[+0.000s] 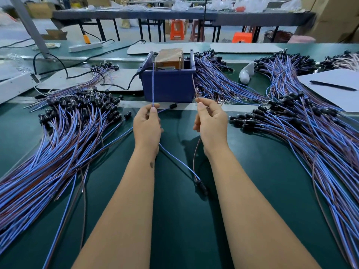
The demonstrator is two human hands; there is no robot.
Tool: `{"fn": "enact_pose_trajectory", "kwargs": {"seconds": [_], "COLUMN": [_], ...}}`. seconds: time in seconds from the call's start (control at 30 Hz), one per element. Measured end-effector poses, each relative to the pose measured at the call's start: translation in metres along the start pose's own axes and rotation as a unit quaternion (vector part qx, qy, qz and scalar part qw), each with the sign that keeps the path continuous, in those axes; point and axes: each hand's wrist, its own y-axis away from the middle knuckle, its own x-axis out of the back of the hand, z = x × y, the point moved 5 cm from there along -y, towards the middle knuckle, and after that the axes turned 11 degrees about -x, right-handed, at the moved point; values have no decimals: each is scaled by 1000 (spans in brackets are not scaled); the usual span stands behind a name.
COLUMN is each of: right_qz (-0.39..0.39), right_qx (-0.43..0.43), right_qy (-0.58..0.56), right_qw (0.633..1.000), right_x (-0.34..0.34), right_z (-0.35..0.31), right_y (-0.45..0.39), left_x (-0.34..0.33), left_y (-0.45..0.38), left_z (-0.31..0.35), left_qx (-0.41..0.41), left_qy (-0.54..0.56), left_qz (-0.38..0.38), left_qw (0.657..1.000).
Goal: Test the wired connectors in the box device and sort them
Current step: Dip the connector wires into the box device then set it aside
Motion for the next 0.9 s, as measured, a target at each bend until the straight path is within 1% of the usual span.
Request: {"fn": "enact_pose_trajectory", "kwargs": {"seconds": [0.07,0.3,0.53,0.67,0.8,0.9], "right_qz": [-3,42,71,78,46,26], "right_qx": [10,39,74,62,22,7], "right_qy": [-1,-11,-27,-4,32,43], "right_qw": [1000,998,994,995,998,999], "right_x": [-1,0,3,3,-1,-3], "right_z": [-1,-4,-9,-7,1,5], "right_y": [2,10,13,9,5,4], "left_x": [0,-5,-1,-1,-1,0], "left_y": [0,1,2,3,3,2], "left_z": [1,0,1,2,2,3], "left_qx": [-3,-13,-9,0,2,4], "left_qy": [-6,-54,-34,-19,-19,-17], "left_qz": [2,2,1,6,13,30], "left_qw": [1000,998,999,1000,1000,999]}}
